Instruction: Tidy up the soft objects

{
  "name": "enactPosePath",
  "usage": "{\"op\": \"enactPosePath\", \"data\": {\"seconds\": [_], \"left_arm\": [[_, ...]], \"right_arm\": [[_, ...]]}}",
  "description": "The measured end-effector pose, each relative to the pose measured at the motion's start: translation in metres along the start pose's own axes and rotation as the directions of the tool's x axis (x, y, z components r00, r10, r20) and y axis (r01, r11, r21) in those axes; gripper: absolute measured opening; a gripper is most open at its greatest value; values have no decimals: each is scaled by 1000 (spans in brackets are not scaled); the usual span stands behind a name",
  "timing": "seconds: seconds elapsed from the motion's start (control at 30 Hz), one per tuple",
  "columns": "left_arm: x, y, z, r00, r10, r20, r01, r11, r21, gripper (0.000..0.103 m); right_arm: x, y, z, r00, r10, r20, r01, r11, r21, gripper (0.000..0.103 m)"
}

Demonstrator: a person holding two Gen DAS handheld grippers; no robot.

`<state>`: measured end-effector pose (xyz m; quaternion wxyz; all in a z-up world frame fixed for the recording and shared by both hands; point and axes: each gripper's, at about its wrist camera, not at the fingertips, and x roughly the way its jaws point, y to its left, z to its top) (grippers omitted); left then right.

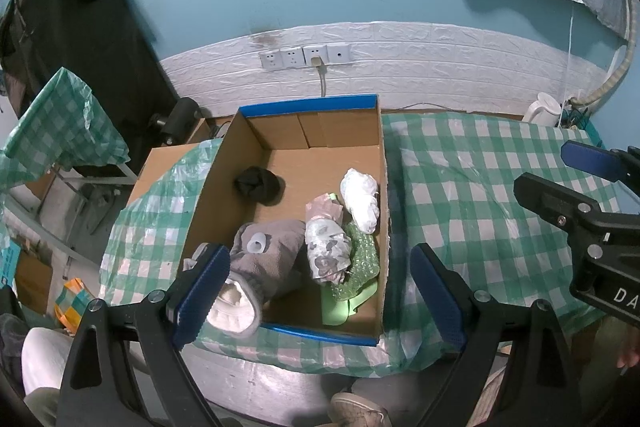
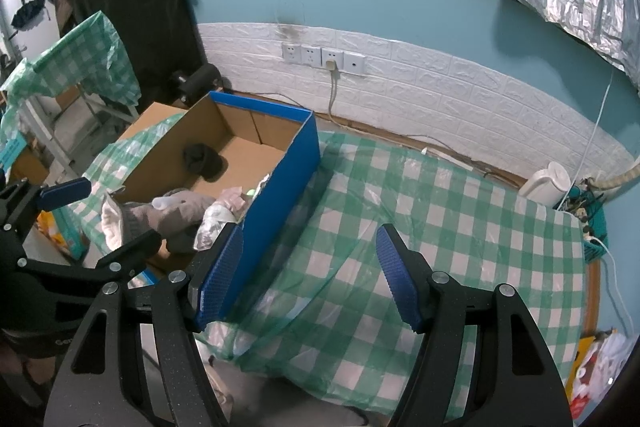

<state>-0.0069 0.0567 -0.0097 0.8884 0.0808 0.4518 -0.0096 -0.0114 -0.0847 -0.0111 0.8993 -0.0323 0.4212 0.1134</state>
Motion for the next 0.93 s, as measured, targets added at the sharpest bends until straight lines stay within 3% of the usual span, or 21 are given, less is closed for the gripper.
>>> {"op": "enactPosePath", "data": {"seconds": [0.93], "left_arm": [[-3, -1, -3, 1000, 20, 14, -20, 1000, 16, 93]], "right_arm": [[0, 1, 0, 1000, 0, -1, 0, 1000, 2, 69]]}}
